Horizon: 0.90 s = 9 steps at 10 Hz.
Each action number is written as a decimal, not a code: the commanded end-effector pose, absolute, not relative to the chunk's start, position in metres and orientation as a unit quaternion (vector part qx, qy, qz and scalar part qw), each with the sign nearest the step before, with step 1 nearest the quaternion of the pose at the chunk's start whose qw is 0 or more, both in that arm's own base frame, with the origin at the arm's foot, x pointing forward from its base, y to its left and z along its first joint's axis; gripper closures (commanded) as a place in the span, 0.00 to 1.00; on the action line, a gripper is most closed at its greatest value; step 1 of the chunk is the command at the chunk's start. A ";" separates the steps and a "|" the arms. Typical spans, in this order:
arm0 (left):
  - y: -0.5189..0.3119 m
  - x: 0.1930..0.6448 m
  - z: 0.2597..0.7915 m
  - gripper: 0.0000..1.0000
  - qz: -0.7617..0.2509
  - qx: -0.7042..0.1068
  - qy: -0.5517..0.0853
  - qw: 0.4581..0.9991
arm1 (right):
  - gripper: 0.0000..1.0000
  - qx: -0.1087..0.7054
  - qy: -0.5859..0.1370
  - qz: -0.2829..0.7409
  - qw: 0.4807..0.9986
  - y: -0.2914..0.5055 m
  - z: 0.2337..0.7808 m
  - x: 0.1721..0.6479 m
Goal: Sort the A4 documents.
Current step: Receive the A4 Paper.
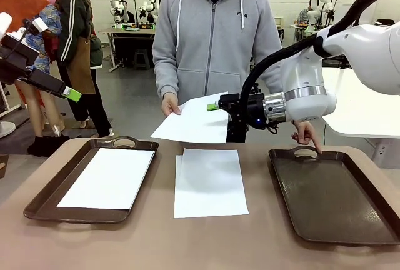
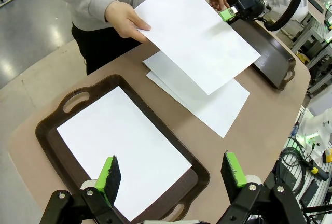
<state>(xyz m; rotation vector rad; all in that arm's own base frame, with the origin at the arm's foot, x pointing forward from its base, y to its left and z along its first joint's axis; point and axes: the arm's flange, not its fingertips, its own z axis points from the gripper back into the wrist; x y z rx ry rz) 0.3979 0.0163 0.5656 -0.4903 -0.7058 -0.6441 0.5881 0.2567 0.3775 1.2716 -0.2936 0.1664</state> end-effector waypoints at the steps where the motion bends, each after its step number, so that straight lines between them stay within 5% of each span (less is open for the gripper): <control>1: 0.016 0.398 0.566 0.00 -0.307 -0.232 -0.336 0.860 | 0.00 0.597 -0.145 0.061 0.787 0.263 0.371 0.592; 9: 0.016 0.398 0.566 0.00 -0.307 -0.232 -0.336 0.860 | 0.70 0.596 -0.145 0.051 0.788 0.252 0.371 0.591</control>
